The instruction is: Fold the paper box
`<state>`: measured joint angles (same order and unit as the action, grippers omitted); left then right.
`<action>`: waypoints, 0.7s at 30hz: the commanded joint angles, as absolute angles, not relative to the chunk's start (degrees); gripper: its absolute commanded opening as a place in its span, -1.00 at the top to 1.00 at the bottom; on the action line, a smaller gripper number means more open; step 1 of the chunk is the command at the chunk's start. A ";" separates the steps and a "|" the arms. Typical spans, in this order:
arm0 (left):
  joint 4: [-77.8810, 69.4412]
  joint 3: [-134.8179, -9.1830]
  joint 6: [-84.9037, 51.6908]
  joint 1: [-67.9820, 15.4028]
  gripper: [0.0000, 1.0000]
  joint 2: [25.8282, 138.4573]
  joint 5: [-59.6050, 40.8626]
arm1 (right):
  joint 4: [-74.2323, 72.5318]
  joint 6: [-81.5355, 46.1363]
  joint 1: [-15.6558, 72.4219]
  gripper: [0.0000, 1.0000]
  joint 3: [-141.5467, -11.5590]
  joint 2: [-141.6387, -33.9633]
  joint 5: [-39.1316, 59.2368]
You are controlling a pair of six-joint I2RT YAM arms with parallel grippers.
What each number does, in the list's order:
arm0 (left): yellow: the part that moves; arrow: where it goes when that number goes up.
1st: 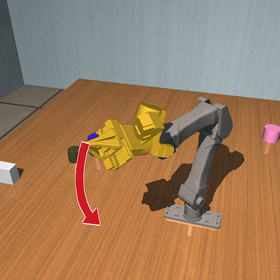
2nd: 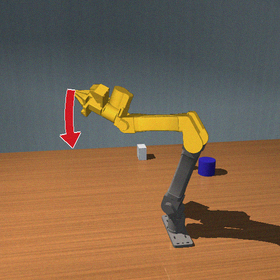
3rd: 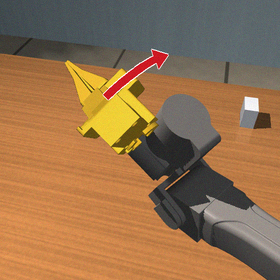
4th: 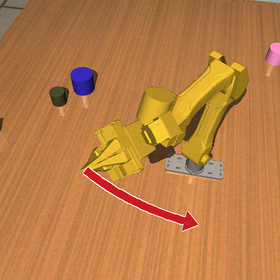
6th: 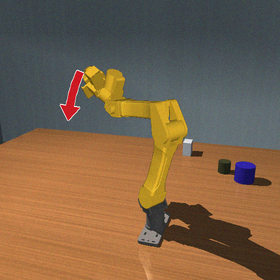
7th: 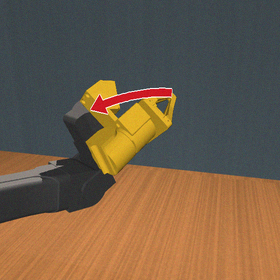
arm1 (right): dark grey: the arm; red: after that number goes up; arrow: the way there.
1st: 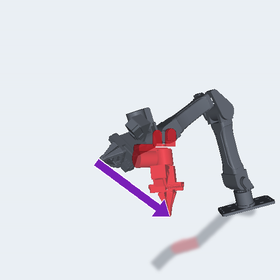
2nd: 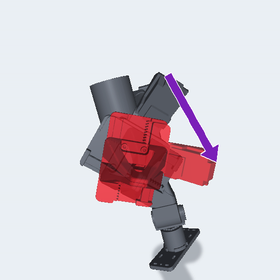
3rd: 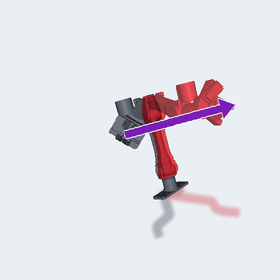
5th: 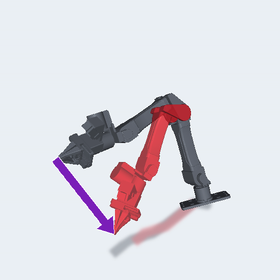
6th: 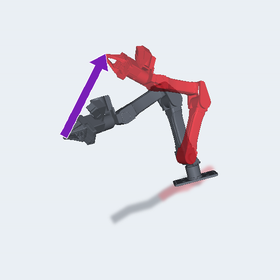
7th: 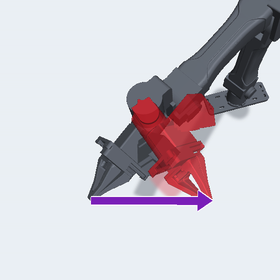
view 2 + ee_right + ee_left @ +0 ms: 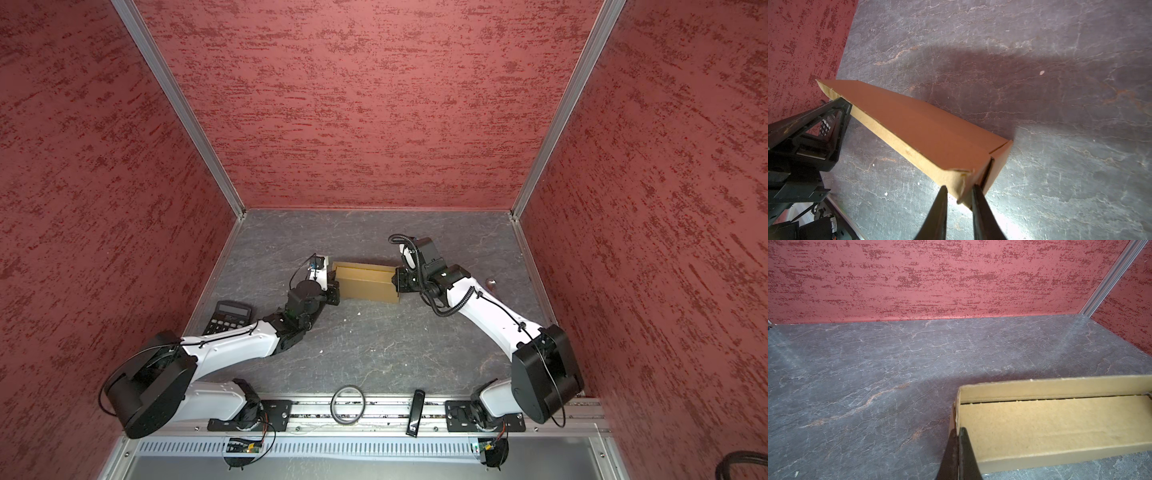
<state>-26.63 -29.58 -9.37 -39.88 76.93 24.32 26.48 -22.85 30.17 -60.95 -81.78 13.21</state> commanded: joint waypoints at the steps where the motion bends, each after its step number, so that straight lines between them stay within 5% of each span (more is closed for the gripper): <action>1: -13.96 -27.15 -8.70 -41.46 0.94 80.20 17.84 | 26.28 -22.06 31.02 0.57 -60.36 -82.09 12.50; 21: -14.33 -27.07 -8.61 -41.70 0.95 80.50 18.11 | 29.48 -22.06 31.05 0.47 -61.80 -79.72 7.27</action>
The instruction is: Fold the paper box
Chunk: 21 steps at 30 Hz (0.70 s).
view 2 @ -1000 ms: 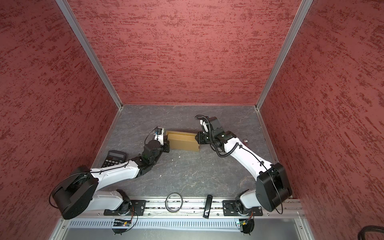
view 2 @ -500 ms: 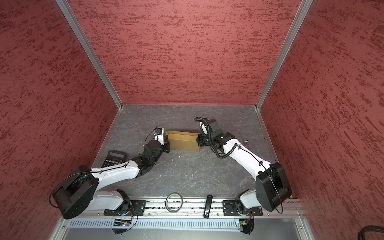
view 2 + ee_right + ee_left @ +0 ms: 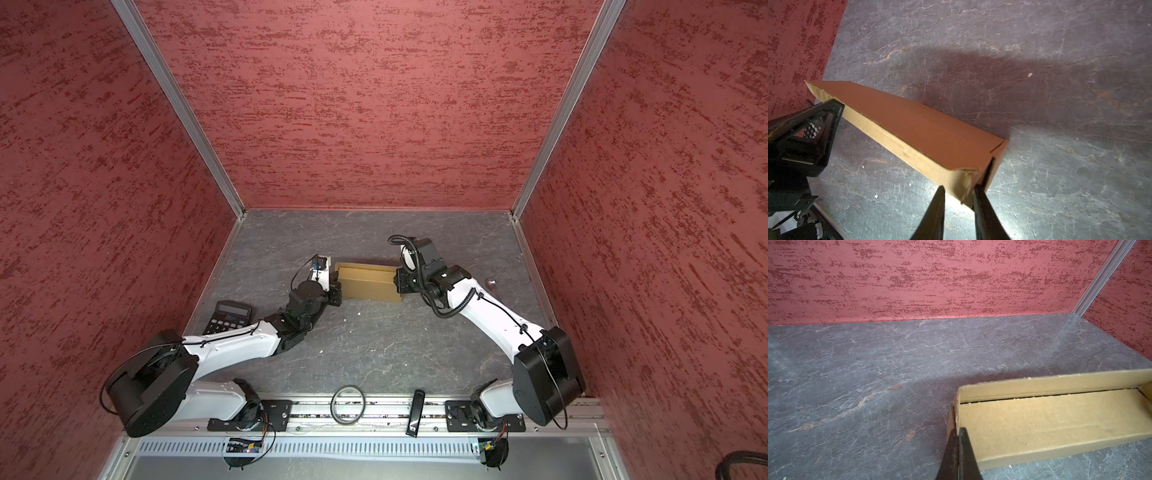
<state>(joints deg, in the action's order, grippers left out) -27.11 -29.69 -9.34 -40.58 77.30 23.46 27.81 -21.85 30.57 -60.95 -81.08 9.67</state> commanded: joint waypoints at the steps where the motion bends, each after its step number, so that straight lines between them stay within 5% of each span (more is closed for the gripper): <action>1: -14.33 -27.02 -8.66 -41.70 0.95 80.51 18.11 | 29.68 -22.06 31.02 0.47 -61.87 -79.65 7.00; 21: -14.33 -27.16 -8.55 -41.70 0.95 80.65 18.11 | 32.22 -16.78 31.03 0.24 -63.49 -75.92 5.78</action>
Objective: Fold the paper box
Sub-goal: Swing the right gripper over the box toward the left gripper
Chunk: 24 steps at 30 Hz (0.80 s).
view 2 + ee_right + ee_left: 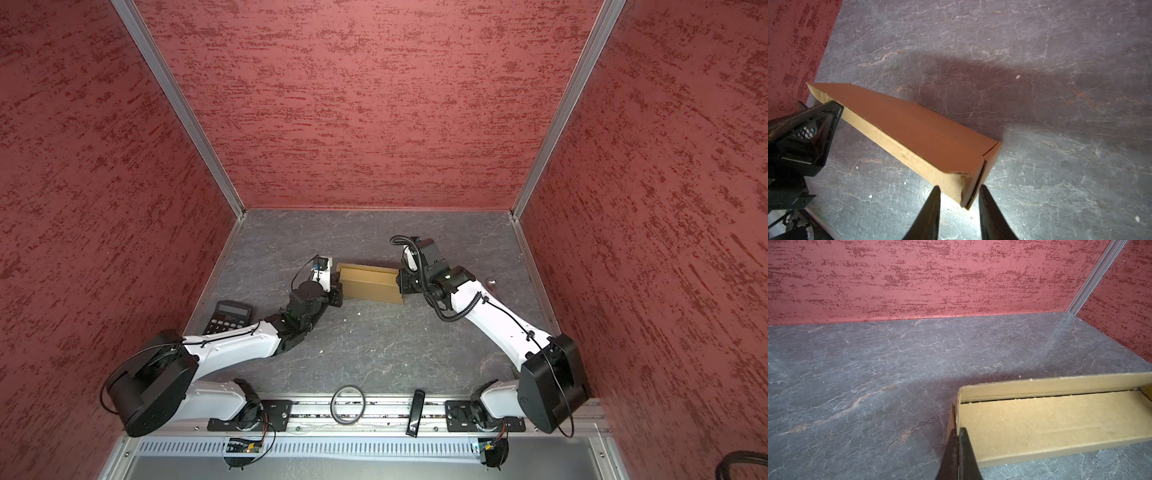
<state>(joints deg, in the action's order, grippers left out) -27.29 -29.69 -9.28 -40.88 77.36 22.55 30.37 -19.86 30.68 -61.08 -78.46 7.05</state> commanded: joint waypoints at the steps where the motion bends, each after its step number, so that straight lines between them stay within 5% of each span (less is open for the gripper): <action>1: -14.33 -27.17 -8.50 -41.71 0.95 80.61 18.10 | 33.37 -13.55 31.00 0.14 -64.22 -75.27 6.36; 13: -14.08 -27.17 -8.44 -41.75 0.96 80.61 18.27 | 47.16 20.73 35.93 -0.69 -76.12 -74.53 -5.32; 24: -14.27 -27.16 -8.18 -41.75 0.96 80.55 18.02 | 44.01 37.03 42.78 -0.84 -79.03 -84.64 -10.90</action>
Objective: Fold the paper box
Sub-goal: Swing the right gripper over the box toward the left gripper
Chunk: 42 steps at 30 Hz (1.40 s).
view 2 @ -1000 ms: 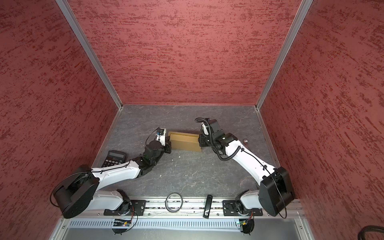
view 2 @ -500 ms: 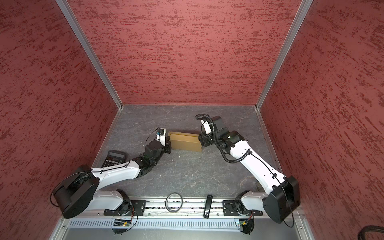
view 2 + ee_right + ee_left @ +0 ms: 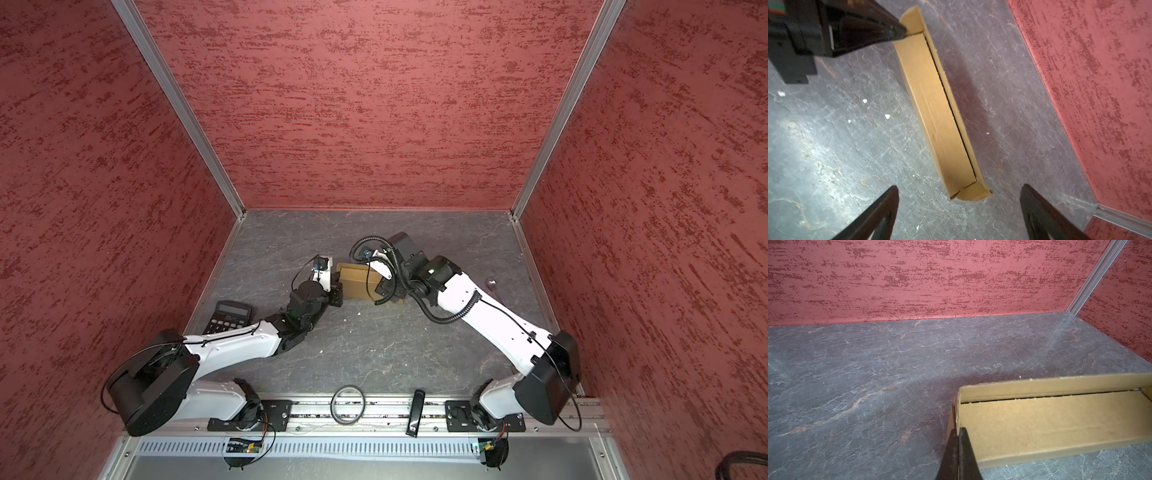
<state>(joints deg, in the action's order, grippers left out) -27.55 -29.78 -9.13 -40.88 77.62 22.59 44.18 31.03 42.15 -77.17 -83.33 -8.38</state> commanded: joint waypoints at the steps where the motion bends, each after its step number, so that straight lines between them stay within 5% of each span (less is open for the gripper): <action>1: -14.31 -27.16 -8.24 -41.75 0.96 80.43 17.95 | 43.82 37.39 42.95 -0.84 -79.39 -85.53 -11.05; 21: -14.07 -27.14 -8.10 -41.79 0.96 80.40 17.87 | 40.98 39.73 45.26 -0.74 -81.54 -93.48 -14.77; 33: -14.14 -27.17 -8.09 -41.86 0.96 80.50 17.75 | 38.87 38.52 45.44 -0.37 -79.77 -94.09 -14.73; 42: -13.97 -27.29 -8.04 -41.81 0.97 80.75 17.67 | 37.33 37.91 45.69 -0.34 -77.39 -94.33 -15.30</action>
